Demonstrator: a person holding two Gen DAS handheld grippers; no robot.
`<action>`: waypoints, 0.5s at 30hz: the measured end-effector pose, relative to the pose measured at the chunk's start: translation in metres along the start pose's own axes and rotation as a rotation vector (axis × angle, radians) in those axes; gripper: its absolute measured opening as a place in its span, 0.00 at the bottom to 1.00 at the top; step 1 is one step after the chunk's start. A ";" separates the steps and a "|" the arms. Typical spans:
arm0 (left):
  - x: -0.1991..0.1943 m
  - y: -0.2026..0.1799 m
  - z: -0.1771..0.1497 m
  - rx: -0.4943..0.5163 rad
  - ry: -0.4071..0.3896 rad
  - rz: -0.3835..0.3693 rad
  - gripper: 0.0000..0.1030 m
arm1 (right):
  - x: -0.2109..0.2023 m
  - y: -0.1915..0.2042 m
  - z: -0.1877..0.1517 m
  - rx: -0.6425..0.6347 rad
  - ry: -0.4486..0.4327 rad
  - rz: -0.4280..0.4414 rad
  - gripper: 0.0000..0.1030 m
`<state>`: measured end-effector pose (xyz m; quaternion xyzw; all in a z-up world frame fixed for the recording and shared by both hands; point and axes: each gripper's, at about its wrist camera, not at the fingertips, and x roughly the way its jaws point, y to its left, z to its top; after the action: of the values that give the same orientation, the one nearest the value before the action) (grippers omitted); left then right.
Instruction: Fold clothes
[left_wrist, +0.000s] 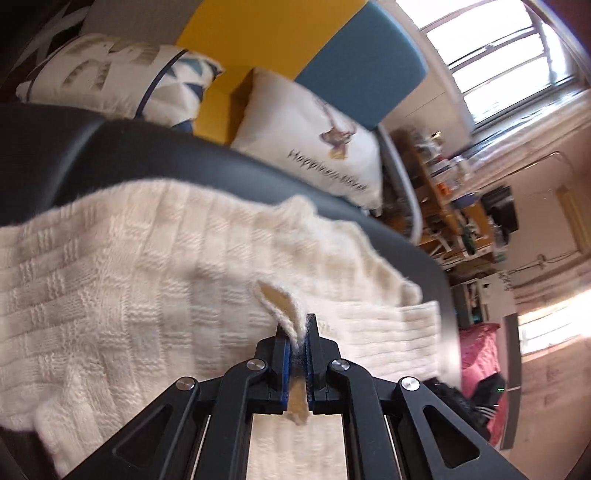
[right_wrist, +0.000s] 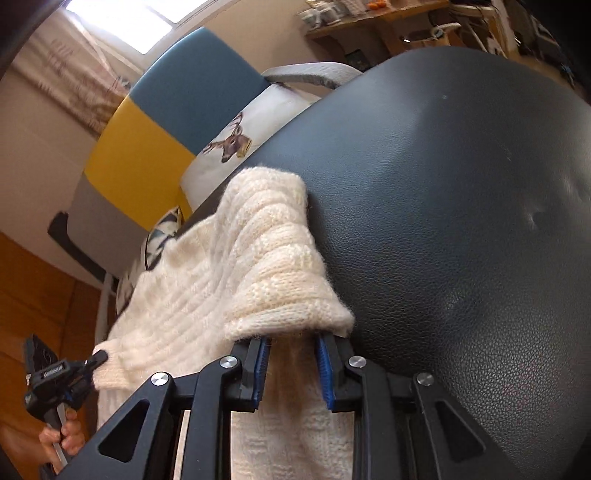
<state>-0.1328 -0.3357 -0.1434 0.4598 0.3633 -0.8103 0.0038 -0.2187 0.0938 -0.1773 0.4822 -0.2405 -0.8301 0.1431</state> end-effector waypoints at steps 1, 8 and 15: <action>0.002 0.005 -0.001 -0.012 0.003 -0.001 0.06 | -0.003 0.002 -0.001 -0.025 0.007 -0.007 0.23; -0.004 0.015 0.000 -0.027 -0.005 -0.038 0.07 | -0.050 -0.003 0.012 -0.094 0.039 0.226 0.26; -0.010 0.015 0.008 -0.023 0.015 0.037 0.09 | -0.046 -0.034 0.026 0.077 0.081 0.280 0.35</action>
<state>-0.1274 -0.3548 -0.1426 0.4723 0.3641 -0.8024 0.0212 -0.2185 0.1507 -0.1507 0.4823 -0.3312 -0.7719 0.2487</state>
